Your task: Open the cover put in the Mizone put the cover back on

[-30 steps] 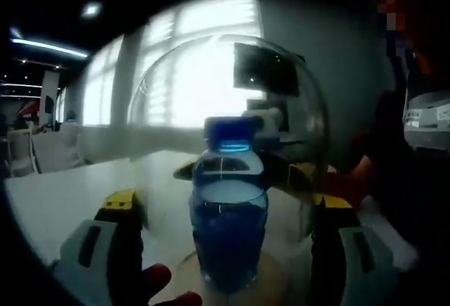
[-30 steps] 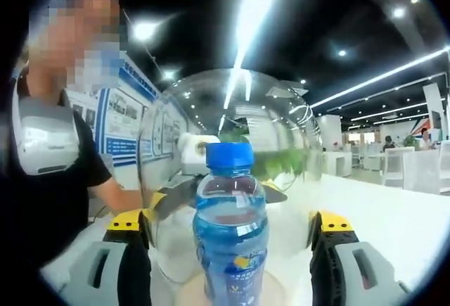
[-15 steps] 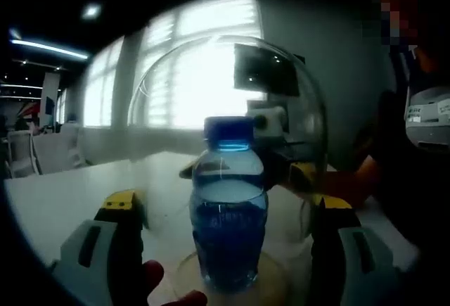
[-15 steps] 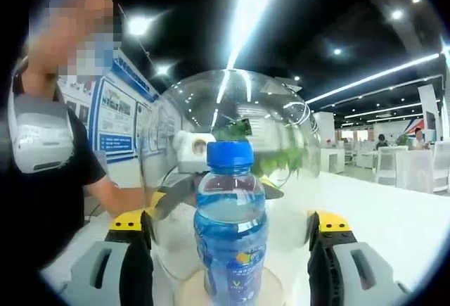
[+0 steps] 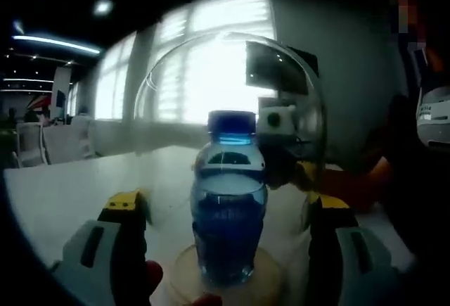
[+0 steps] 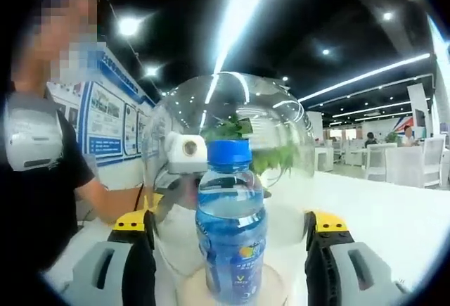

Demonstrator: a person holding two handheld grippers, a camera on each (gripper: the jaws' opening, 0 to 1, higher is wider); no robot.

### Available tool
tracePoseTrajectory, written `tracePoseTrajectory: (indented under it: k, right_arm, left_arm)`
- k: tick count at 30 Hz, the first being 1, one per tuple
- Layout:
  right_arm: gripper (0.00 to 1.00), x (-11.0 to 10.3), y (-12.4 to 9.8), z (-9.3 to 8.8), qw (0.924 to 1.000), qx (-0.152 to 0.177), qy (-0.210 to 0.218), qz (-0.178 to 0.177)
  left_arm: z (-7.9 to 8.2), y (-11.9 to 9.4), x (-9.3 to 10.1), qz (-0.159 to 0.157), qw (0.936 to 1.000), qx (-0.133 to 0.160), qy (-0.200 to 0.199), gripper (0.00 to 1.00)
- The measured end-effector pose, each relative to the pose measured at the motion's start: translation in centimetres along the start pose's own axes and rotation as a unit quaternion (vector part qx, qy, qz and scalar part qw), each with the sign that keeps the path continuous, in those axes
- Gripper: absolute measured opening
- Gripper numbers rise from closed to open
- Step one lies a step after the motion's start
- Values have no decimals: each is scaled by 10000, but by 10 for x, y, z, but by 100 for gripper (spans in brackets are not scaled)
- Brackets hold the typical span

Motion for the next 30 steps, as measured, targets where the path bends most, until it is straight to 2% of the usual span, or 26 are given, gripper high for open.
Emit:
tracePoseTrajectory:
  k: [5, 21, 24, 30]
  right_arm:
    - [79, -1, -4, 0, 9997, -56, 33, -233]
    - [70, -9, -18, 3, 9944, -301, -182, -993]
    - [66, -10, -25, 5, 9913, -509, -532, -1091]
    - [55, -12, -38, 6, 9895, -612, -645, -1142]
  left_arm:
    - [-2, -4, 1, 221, 9995, -155, -152, 78]
    - [1, -9, 6, 669, 9971, -336, -106, 76]
    - [1, -10, 7, 708, 9967, -396, -85, 75]
    - [0, -17, 12, 829, 9955, -457, 17, 72]
Point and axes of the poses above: the point that each gripper's makers call its tool centre point, and the gripper's own axes: y roughly forward along the fingers, x roughly to its right, z roughly out of its top, the point moved 3 cm from there along -y, roughly backward along the fingers, and after that the axes turned 8 degrees about -z, right-handed, at the moved point
